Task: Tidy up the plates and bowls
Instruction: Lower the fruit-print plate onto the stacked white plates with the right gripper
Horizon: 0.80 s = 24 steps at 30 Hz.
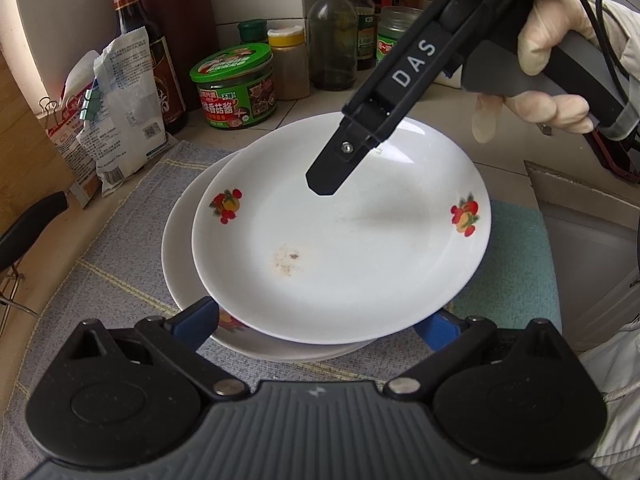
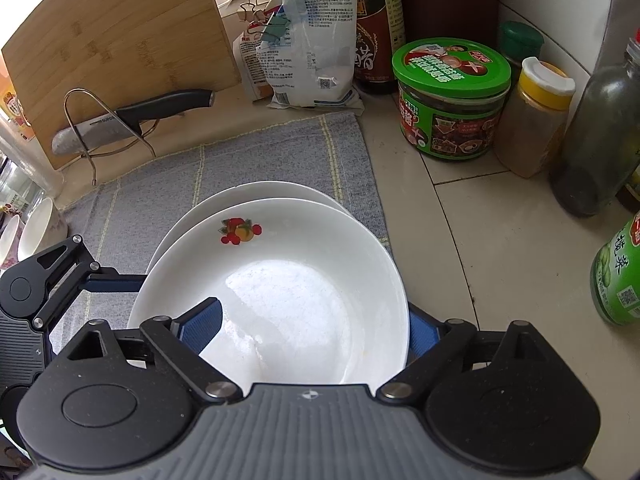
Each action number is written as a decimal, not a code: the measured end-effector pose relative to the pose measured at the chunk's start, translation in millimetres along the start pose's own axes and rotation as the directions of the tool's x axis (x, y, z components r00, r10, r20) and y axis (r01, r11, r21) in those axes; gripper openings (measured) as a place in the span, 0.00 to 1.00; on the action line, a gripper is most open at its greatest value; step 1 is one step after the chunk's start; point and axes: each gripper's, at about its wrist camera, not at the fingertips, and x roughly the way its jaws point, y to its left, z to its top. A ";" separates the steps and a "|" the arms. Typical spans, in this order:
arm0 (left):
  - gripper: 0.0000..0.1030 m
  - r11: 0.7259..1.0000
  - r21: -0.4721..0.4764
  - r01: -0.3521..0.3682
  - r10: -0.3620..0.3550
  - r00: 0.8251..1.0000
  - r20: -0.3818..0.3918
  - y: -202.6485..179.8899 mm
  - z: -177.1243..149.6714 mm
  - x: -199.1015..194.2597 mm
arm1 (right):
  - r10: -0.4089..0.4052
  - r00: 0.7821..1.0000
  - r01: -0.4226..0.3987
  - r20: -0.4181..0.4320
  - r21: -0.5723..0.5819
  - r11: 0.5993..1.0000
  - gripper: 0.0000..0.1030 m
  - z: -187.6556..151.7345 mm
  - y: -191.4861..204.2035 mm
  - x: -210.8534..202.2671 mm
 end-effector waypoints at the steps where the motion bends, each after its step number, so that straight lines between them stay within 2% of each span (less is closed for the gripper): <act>1: 0.99 1.000 0.005 -0.001 0.001 1.000 -0.001 -0.7 -0.6 -0.6 | 0.001 1.000 -0.001 -0.001 0.000 1.000 0.96 0.0 0.3 -0.2; 24: 0.99 1.000 0.020 -0.014 0.013 0.999 0.033 -5.2 -2.3 -6.5 | -0.007 1.000 0.007 0.002 -0.004 1.000 1.00 -3.3 7.2 -6.7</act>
